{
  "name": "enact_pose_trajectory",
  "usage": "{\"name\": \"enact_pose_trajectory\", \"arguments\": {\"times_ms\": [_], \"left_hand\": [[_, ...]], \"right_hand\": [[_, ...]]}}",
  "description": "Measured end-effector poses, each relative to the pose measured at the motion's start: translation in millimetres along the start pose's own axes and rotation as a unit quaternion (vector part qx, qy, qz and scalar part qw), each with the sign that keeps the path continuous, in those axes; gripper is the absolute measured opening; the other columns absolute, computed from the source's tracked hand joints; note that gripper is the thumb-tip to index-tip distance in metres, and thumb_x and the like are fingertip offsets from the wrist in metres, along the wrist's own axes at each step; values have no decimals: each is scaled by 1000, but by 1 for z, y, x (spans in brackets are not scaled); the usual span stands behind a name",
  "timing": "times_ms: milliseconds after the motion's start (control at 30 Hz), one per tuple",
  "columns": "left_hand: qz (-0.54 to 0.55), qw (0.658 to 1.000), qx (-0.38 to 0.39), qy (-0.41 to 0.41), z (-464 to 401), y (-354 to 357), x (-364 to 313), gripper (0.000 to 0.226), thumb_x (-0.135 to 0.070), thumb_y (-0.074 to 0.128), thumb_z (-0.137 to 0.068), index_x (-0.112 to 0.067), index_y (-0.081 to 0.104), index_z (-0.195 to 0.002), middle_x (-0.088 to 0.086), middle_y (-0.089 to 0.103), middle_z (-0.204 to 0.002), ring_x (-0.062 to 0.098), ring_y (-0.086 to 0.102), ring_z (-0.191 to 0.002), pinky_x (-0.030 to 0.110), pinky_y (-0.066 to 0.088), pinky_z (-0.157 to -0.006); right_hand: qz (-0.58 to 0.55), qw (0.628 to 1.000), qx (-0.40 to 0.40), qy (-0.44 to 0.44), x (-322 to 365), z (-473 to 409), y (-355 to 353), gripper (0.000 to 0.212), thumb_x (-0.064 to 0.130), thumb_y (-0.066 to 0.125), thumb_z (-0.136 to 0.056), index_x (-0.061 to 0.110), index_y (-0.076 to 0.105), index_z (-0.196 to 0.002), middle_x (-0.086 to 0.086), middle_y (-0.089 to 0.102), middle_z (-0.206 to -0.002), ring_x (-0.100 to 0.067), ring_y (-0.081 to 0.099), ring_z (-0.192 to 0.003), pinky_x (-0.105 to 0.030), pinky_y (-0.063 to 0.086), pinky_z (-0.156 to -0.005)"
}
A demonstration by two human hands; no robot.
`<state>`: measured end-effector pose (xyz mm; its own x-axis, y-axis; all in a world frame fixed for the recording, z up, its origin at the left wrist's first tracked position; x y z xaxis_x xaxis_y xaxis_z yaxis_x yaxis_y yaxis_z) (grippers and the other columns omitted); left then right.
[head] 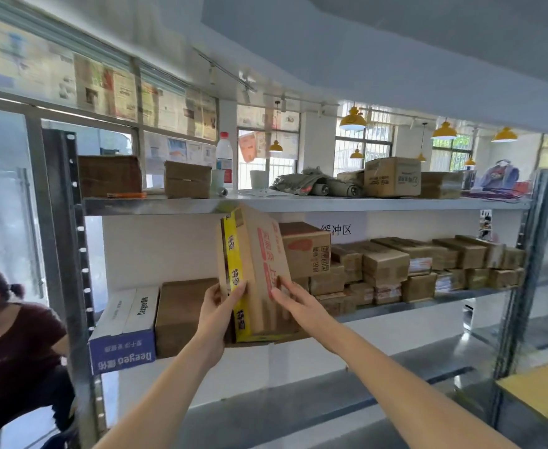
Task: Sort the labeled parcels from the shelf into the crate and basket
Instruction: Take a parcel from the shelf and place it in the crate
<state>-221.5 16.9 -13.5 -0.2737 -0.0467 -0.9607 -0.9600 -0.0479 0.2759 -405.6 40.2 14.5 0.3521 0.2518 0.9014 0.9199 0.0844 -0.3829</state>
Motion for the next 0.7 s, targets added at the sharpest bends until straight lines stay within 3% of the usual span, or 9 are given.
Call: {"name": "enact_pose_trajectory", "arguments": {"times_ms": [67,167,267,333,433,500,567,633,700], "left_hand": [[17,1000,11,-2,15,15,-1,54,-54,72,-86,-27,54,-129,2,72,-116,27,72,-103,56,59,-89],[39,997,69,1,36,46,-1,37,-47,45,-104,-28,61,-131,2,75,-114,28,71,-107,58,54,-96],[37,993,105,28,57,71,1,31,-31,46,-107,-33,57,-136,-2,73,-120,23,69,-112,51,54,-98],[30,993,110,38,69,87,1,42,-28,57,-101,-37,50,-141,0,68,-130,23,66,-117,47,53,-97],[-14,993,118,-4,85,113,8,96,-46,74,-76,-41,22,-157,0,45,-154,29,48,-138,56,40,-112],[-34,989,137,-47,93,133,17,113,-54,77,-67,-36,15,-159,1,38,-159,31,40,-143,59,36,-113],[-53,985,152,-65,99,151,29,115,-60,79,-62,-29,24,-158,1,47,-150,31,46,-137,61,38,-112],[-66,984,158,-44,107,169,34,106,-61,80,-60,-25,38,-151,-2,58,-131,27,53,-124,53,45,-105],[-60,986,154,-25,113,187,38,106,-59,80,-58,-23,40,-149,-3,59,-126,23,53,-119,46,46,-98]], "right_hand": [[5,1000,18,7,4,16,-6,91,72,63,-81,38,26,-157,17,28,-157,-5,36,-138,-33,34,-118],[-10,1000,15,5,4,45,-21,60,55,66,-88,50,30,-135,23,52,-134,8,54,-111,-9,45,-92],[-43,998,-33,-6,-3,75,-50,54,36,68,-93,53,32,-130,29,58,-116,15,59,-97,-5,49,-75],[-46,997,-57,-4,-6,94,-69,57,33,67,-95,48,35,-140,29,59,-116,14,61,-97,-7,51,-75],[-48,996,-77,2,-10,123,-96,59,30,63,-98,38,37,-151,21,60,-129,1,61,-114,-19,55,-88],[-43,995,-87,10,-14,140,-116,58,28,60,-100,41,35,-150,21,57,-133,-5,57,-122,-30,53,-98],[-19,995,-98,9,-14,157,-135,62,27,60,-100,46,28,-150,19,50,-142,-8,49,-133,-30,50,-101],[28,992,-120,-1,-14,171,-152,66,25,59,-101,49,24,-151,17,39,-153,-9,40,-140,-26,47,-102],[73,988,-137,0,-16,183,-166,66,21,57,-102,51,26,-152,21,34,-154,-12,35,-145,-32,43,-109]]}}
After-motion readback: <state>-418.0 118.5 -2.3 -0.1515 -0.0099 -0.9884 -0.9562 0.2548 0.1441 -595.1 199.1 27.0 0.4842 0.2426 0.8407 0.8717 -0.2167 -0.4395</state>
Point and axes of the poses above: each hand's wrist, its own z-axis away from the middle knuckle, its own y-axis out of the palm, x = y × z, the point moved 5 cm from there along -z, towards the middle knuckle
